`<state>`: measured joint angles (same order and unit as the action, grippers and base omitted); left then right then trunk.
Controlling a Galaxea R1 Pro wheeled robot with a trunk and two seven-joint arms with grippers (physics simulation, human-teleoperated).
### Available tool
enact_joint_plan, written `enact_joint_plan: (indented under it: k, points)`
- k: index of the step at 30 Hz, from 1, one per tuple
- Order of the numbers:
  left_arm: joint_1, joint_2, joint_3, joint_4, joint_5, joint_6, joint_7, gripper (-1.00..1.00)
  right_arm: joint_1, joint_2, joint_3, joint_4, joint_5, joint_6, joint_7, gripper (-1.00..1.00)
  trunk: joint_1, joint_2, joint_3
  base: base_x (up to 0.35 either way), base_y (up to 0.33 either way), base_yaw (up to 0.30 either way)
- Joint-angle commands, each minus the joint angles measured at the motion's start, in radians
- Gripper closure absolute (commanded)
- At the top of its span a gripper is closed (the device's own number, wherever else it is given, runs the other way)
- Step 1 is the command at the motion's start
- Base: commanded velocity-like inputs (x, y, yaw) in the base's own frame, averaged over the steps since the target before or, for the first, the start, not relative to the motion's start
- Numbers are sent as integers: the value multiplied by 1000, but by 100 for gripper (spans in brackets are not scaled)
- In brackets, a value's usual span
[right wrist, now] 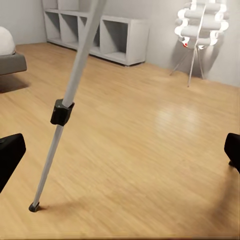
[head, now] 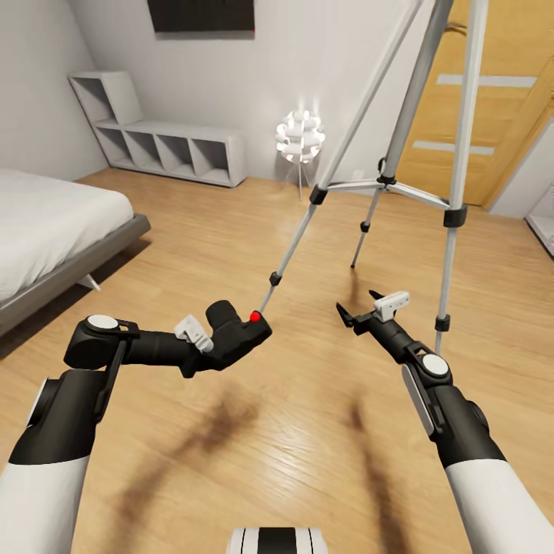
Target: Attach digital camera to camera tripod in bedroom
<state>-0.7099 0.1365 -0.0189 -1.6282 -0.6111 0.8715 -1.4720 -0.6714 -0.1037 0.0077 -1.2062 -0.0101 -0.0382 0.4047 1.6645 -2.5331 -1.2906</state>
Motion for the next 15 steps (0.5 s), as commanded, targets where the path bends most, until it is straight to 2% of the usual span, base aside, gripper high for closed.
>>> enact_joint_plan:
  k: [1,15]
  points:
    - [-1,-1,-1,-1,-10,11,-10,100,0,-1,1,1,-1,6,2,-100,-1,0,3,0,0,0]
    - [-2,-18,-2,-1,-10,11,-10,100,0,-1,0,3,0,71,1,-100,-7,3,57,0,0,0]
